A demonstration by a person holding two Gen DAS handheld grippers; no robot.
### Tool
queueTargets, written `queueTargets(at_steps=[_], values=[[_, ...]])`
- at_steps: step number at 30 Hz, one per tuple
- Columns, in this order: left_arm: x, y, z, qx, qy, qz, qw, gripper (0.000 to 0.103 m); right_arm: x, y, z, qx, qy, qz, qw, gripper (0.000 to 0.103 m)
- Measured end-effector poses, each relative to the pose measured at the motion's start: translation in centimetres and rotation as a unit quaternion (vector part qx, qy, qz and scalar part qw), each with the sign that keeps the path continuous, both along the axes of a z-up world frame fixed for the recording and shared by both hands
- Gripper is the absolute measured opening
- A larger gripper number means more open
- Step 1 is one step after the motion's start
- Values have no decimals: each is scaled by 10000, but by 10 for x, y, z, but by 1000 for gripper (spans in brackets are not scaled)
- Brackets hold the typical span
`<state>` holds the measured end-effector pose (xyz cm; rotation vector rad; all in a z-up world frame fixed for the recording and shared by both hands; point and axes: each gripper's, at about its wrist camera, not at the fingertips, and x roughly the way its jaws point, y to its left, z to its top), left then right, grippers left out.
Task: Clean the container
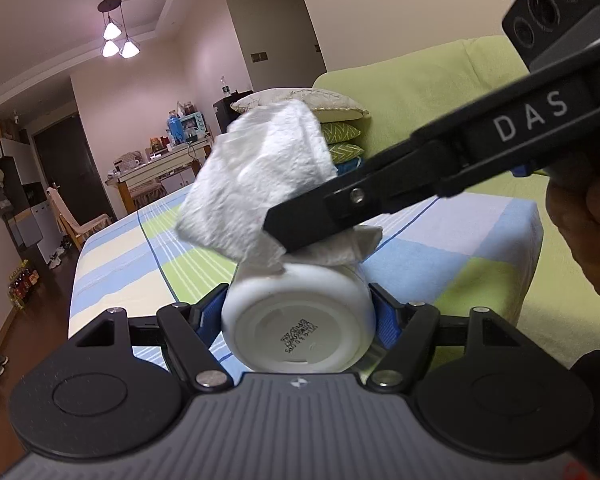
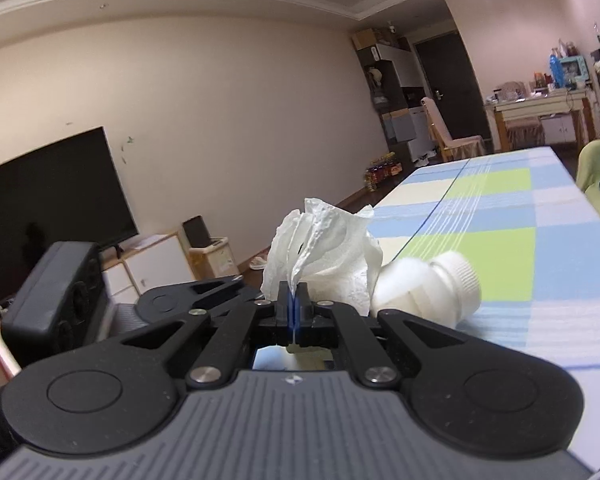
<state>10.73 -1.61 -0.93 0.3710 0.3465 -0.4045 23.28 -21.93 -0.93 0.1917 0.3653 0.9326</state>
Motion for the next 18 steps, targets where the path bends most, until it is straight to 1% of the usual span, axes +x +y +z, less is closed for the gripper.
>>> queueTargets(at_steps=[3, 5, 6, 9, 11, 12, 14, 15, 18], values=[[0, -1, -1, 48, -32, -8, 10000, 72, 16, -5, 2, -86, -66, -472, 9988, 0], [-1, -1, -1, 42, -32, -13, 10000, 72, 23, -9, 3, -74, 22, -689, 9976, 0], [-1, -1, -2, 36, -30, -16, 10000, 72, 21, -9, 4, -71, 41, -650, 9978, 0], [-2, -1, -2, 44, -47, -23, 10000, 72, 3, 2, 5, -108, -28, -166, 9998, 0], [-2, -1, -4, 80, -59, -3, 10000, 72, -12, 14, 7, -230, -147, 118, 9996, 0], [-2, -2, -5, 121, -65, 15, 9999, 72, -16, 16, 9, -294, -199, 146, 9993, 0], [-2, -2, -8, 235, -56, 61, 9997, 72, -12, 18, 11, -346, -193, 133, 9991, 0], [-2, -3, -9, 302, -32, 83, 9995, 72, -7, 17, 12, -374, -196, 29, 9991, 0], [-2, 1, -12, 104, -6, 126, 9999, 72, 15, 11, 13, -361, -101, -351, 9987, 0]])
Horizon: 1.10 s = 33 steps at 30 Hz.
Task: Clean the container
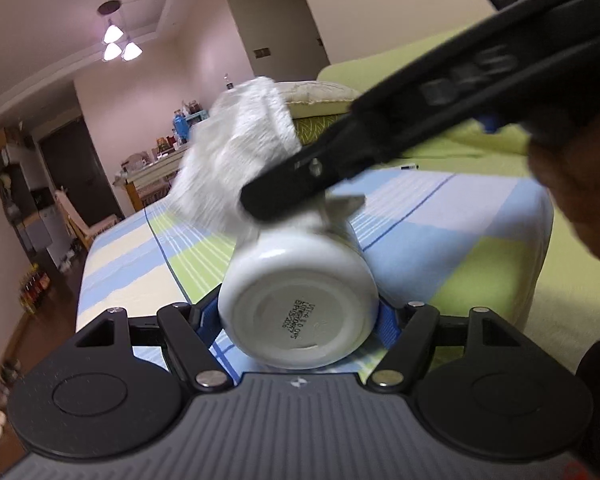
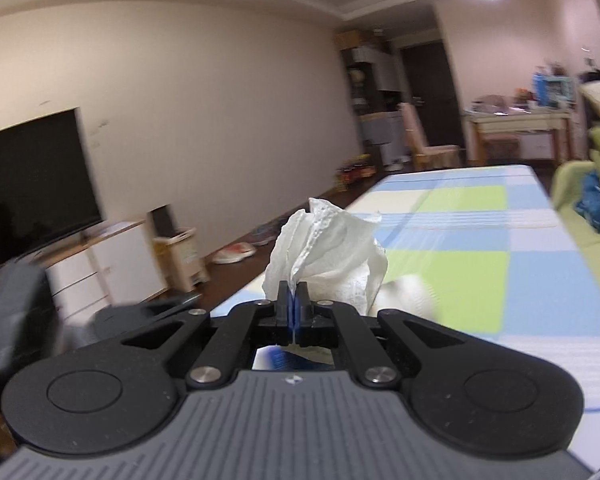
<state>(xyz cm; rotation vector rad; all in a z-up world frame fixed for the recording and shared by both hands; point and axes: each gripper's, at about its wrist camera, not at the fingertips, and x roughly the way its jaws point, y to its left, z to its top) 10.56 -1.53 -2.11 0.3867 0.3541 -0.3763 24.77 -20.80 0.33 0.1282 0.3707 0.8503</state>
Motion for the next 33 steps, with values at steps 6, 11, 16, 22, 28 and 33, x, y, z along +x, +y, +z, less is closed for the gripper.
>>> queueTargets(at_steps=[6, 11, 16, 22, 28, 33], values=[[2, 4, -2, -152, 46, 3, 9999, 72, 2, 4, 1, -61, -4, 88, 9999, 0], [0, 0, 0, -34, 18, -67, 10000, 72, -13, 13, -1, 93, 132, 615, 9980, 0], [-2, -1, 0, 63, -2, -156, 9999, 72, -21, 20, 4, -227, -141, 643, 9976, 0], [0, 3, 2, -150, 172, -180, 9996, 72, 15, 6, -1, 142, 238, 322, 9991, 0], [-2, 10, 6, -305, 135, -131, 9994, 76, 15, 8, -2, 126, 201, 342, 9991, 0], [-7, 15, 9, -577, 116, -53, 9983, 76, 18, 12, -3, 158, 193, 260, 9994, 0]])
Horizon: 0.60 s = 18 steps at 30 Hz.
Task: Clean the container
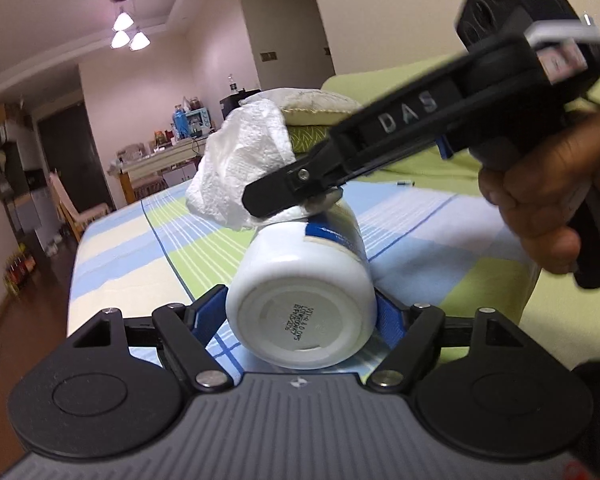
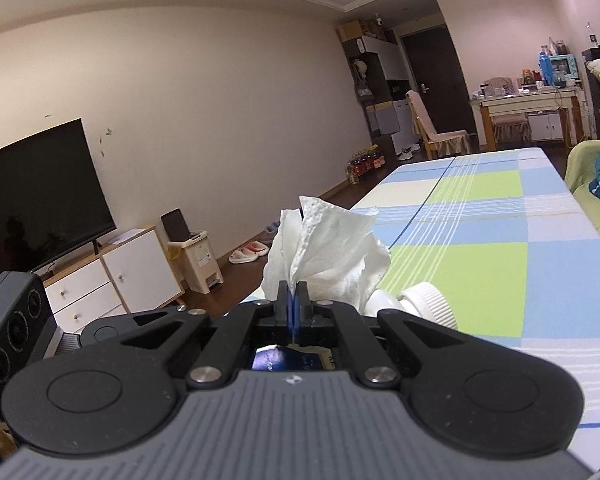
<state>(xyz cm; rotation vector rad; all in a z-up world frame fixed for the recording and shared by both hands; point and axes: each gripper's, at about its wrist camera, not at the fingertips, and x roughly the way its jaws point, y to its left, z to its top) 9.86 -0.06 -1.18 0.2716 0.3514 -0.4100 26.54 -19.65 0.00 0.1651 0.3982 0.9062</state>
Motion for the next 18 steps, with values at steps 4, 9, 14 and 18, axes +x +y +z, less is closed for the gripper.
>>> queueTargets(at_steps=[4, 9, 14, 18], values=[[4, 5, 2, -200, 65, -90, 9997, 72, -11, -2, 1, -81, -175, 70, 9998, 0], [5, 2, 3, 1, 66, -185, 9998, 72, -35, -6, -3, -19, -355, 445, 9984, 0], [7, -1, 4, 186, 25, -247, 9995, 72, -8, -25, -3, 118, -131, -326, 9993, 0], [-1, -12, -1, 695, -274, -322, 9967, 72, -10, -26, 1, 18, -100, -206, 9997, 0]])
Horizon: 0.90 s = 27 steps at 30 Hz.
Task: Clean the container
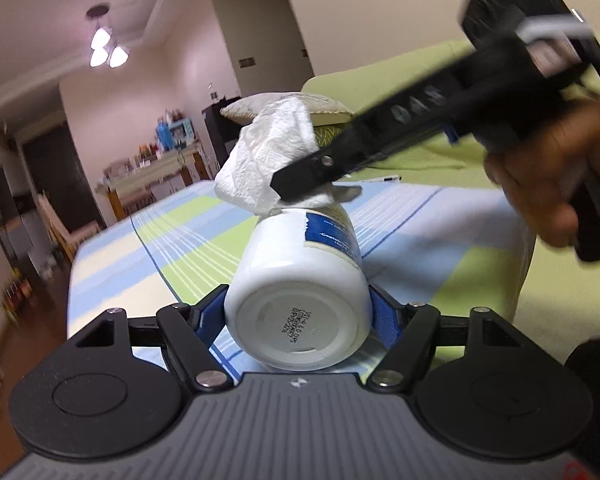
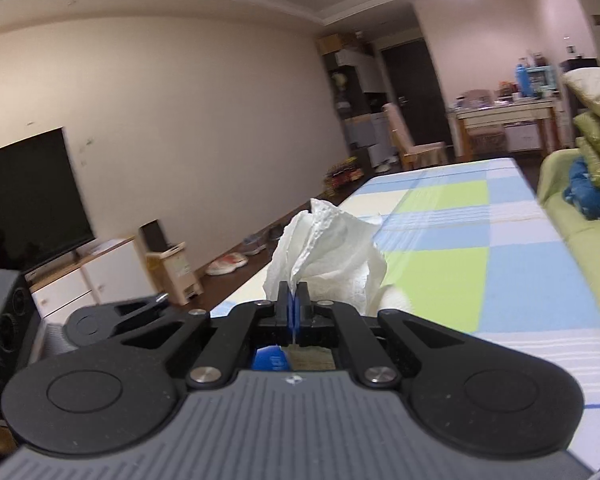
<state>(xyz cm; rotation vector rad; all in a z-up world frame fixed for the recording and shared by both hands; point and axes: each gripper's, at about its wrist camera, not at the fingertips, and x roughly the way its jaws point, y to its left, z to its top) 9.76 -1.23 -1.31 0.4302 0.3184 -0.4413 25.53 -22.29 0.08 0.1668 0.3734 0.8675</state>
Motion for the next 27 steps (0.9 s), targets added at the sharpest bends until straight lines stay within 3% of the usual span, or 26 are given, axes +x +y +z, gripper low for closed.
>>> queueTargets(at_steps=[4, 8, 10, 12, 16, 19, 20, 23, 26, 27], values=[[-11, -13, -7, 584, -324, -149, 9977, 72, -12, 10, 3, -143, -95, 470, 9987, 0], [-12, -16, -9, 522, -339, -199, 9979, 72, -8, 13, 2, -113, -48, 309, 9994, 0], [-9, -10, -6, 87, -146, -210, 9996, 74, -8, 14, 2, -99, -56, 308, 9995, 0], [-3, 3, -2, -661, 230, -247, 9972, 85, -10, 15, 2, -121, -104, 289, 9995, 0], [13, 29, 1, -1916, 806, 15, 9782, 89, -12, 14, 1, -78, -104, 265, 9996, 0], [20, 36, -2, -2372, 1230, -20, 9636, 79, -15, 12, 2, -100, -74, 300, 9995, 0], [19, 35, -3, -2368, 1238, -73, 9636, 72, -15, 12, 3, -105, -50, 345, 9993, 0], [17, 28, -1, -1961, 1041, -156, 9749, 72, -14, 13, 6, -376, -217, 284, 9987, 0], [6, 7, -1, -979, 498, -224, 9937, 72, -2, 7, 7, -313, -87, -15, 9995, 0], [4, -6, 0, -478, 221, -197, 9984, 72, -1, 4, 6, -239, -24, -46, 9997, 0]])
